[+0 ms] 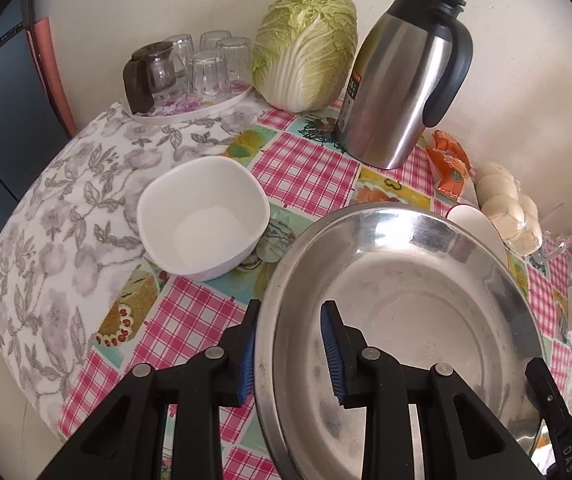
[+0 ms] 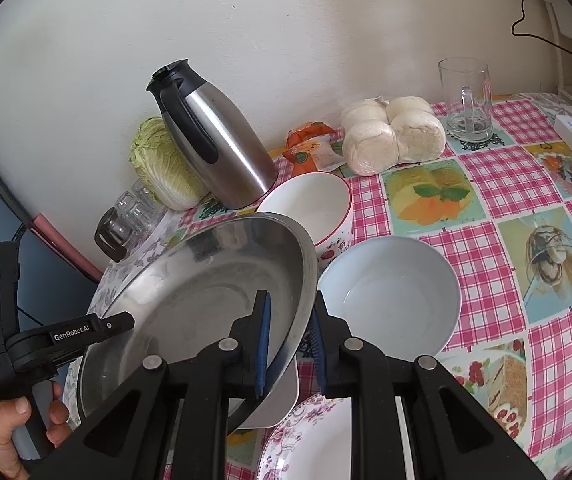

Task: Organize plates and bowls
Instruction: 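Lift the steel basin with the left tool and carry it across the table, then lower the steel basin onto the tablecloth and open the left tool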

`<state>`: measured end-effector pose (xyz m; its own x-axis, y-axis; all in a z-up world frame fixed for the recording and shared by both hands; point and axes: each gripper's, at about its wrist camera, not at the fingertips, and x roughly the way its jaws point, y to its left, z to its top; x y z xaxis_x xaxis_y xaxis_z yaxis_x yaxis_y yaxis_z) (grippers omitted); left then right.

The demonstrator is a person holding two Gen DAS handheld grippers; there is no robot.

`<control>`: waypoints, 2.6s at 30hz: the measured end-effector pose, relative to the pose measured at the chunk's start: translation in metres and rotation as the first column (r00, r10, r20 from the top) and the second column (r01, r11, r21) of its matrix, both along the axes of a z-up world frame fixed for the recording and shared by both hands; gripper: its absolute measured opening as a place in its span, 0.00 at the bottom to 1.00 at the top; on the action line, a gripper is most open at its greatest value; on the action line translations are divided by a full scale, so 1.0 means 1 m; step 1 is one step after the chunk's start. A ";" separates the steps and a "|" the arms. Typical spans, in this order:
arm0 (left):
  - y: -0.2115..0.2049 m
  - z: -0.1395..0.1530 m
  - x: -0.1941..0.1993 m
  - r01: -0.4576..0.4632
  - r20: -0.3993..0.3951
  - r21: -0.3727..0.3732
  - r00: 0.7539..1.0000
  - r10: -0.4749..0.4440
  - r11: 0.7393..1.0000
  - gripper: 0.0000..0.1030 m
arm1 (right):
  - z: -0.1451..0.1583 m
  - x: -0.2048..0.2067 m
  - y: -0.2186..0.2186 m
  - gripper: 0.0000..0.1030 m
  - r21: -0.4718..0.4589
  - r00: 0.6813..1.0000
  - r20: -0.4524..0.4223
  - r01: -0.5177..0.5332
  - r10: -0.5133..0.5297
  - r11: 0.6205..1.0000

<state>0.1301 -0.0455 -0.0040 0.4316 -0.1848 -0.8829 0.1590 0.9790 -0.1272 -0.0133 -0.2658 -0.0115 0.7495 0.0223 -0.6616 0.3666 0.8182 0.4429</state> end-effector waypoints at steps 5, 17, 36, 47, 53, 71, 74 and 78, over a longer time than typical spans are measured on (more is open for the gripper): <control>0.004 -0.009 0.007 -0.018 -0.009 0.009 1.000 0.019 1.000 0.31 | -0.008 0.008 0.004 0.20 -0.011 1.000 -0.021 -0.007 0.006 1.000; 0.014 -0.028 0.014 -0.056 -0.020 0.027 0.998 0.056 0.998 0.31 | -0.030 0.026 0.019 0.20 -0.056 0.995 -0.090 -0.041 0.036 0.998; 0.023 -0.068 0.014 -0.099 -0.176 0.027 0.979 0.102 0.995 0.33 | -0.055 0.033 0.030 0.20 -0.079 0.974 -0.213 -0.091 0.072 0.993; 0.025 -0.067 0.013 -0.102 -0.209 -0.015 0.973 0.096 0.995 0.47 | -0.055 0.032 0.030 0.27 -0.068 0.969 -0.237 -0.092 0.073 0.993; 0.031 -0.054 0.011 -0.108 -0.178 -0.011 0.978 0.104 0.994 0.61 | -0.047 0.029 0.030 0.40 -0.037 0.973 -0.214 -0.100 0.090 0.994; 0.028 -0.043 0.000 -0.083 -0.129 0.062 0.988 0.090 0.995 0.99 | -0.008 0.014 0.033 0.73 -0.118 0.988 -0.147 -0.063 0.045 0.991; 0.026 -0.039 -0.002 -0.080 -0.116 0.072 0.989 0.088 0.994 1.00 | -0.007 0.012 0.031 0.84 -0.126 0.988 -0.153 -0.050 0.031 0.991; 0.025 -0.036 -0.004 -0.080 -0.115 0.077 0.989 0.088 0.994 1.00 | -0.005 0.008 0.029 0.84 -0.127 0.987 -0.157 -0.039 0.019 0.991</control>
